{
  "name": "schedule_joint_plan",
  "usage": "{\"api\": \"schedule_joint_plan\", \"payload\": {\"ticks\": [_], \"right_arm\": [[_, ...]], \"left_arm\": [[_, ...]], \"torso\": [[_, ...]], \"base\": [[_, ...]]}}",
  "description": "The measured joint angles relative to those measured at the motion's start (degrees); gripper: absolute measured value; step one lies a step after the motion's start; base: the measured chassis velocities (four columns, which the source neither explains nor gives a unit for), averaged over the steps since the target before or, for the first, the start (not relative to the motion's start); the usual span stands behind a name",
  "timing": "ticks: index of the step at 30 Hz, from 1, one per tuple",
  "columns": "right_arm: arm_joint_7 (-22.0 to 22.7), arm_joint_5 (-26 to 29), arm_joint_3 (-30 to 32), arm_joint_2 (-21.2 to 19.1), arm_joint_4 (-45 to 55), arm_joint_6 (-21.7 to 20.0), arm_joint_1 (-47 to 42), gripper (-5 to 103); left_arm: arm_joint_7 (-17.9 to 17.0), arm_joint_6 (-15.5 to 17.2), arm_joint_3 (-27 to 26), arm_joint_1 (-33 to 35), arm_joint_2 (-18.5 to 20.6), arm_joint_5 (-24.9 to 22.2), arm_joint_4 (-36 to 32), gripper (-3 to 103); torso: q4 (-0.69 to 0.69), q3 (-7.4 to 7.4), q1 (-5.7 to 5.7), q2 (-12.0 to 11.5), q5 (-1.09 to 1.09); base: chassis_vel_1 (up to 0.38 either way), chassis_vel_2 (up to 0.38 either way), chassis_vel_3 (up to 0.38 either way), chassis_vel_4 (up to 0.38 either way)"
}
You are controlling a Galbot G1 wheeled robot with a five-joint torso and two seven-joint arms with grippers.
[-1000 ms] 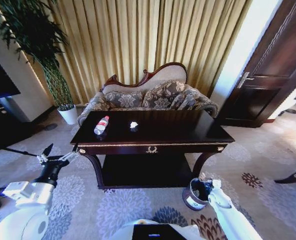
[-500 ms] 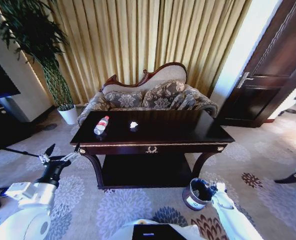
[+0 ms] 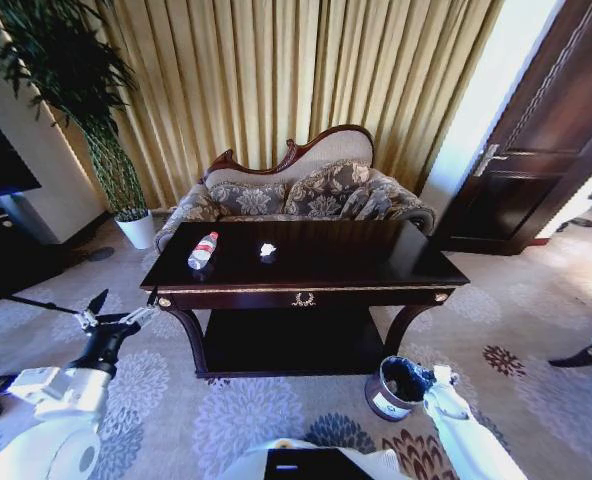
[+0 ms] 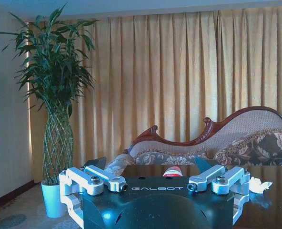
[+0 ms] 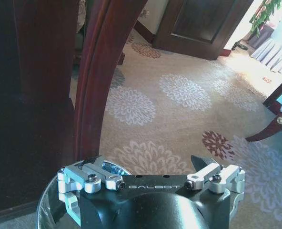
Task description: Move to the front of the table and place the trash on the table into the trash bin.
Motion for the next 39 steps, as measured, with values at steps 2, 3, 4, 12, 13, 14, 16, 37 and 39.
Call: {"api": "schedule_joint_plan", "payload": {"ticks": [2, 3, 4, 12, 13, 14, 16, 37, 39], "right_arm": [[0.0, 0.4, 0.2, -0.1, 0.4, -0.1, -0.2, 100], [0.0, 0.7, 0.4, -0.2, 0.9, -0.1, -0.4, 100], [0.0, 1.3, 0.7, -0.5, 2.4, -0.5, -1.2, 100], [-7.0, 10.2, 4.5, -3.0, 23.5, -0.7, -11.4, 100], [-7.9, 12.0, 5.4, -3.0, 28.0, -0.5, -13.8, 100], [-7.9, 12.0, 5.4, -3.0, 28.0, -0.5, -13.8, 100], [-9.0, 13.4, 6.9, -2.5, 36.2, 0.5, -17.9, 100], [-5.6, 7.6, 4.7, -1.2, 73.2, -2.4, -23.6, 100], [-5.3, 7.6, 4.7, -1.3, 72.8, -2.4, -23.4, 100]], "left_arm": [[0.0, 0.0, 0.0, 0.0, 0.1, -0.1, 0.0, 100], [0.0, 0.0, 0.0, -0.1, 0.1, -0.1, 0.0, 100], [0.0, 0.0, 0.0, -0.2, 0.1, -0.2, 0.0, 100], [0.0, 0.0, 0.2, -0.8, -0.4, -2.1, 0.0, 100], [0.0, 0.0, 0.2, -0.8, -0.4, -2.4, 0.0, 100], [0.0, 0.0, 0.2, -0.8, -0.4, -2.4, 0.0, 100], [0.0, 0.0, 0.2, -0.9, -0.3, -3.1, 0.1, 100], [0.0, 0.5, -0.1, -1.2, 0.6, -5.1, 0.0, 100], [0.0, 0.8, -0.1, -1.3, 0.6, -5.1, 0.0, 100]], "torso": [[0.00, 0.00, 0.00, 0.0, 0.00], [0.00, 0.00, 0.00, 0.0, 0.00], [0.00, 0.00, 0.00, 0.0, 0.01], [0.01, -0.01, 0.00, 0.0, -0.01], [0.02, 0.00, 0.00, 0.0, -0.02], [0.02, 0.00, 0.00, 0.0, -0.02], [-0.02, 0.00, 0.00, 0.0, -0.02], [0.00, 0.00, -0.01, 0.0, 0.01], [0.00, 0.00, -0.01, 0.0, 0.01]], "base": [[0.000, 0.000, 0.000, 0.000], [0.000, 0.000, 0.000, 0.000], [0.000, 0.000, 0.000, 0.000], [0.000, 0.000, 0.000, 0.000], [0.000, 0.000, 0.000, 0.000], [0.000, 0.000, 0.000, 0.000], [0.000, 0.000, 0.000, 0.000], [0.000, 0.000, 0.000, 0.000], [0.000, 0.000, 0.000, 0.000]]}}
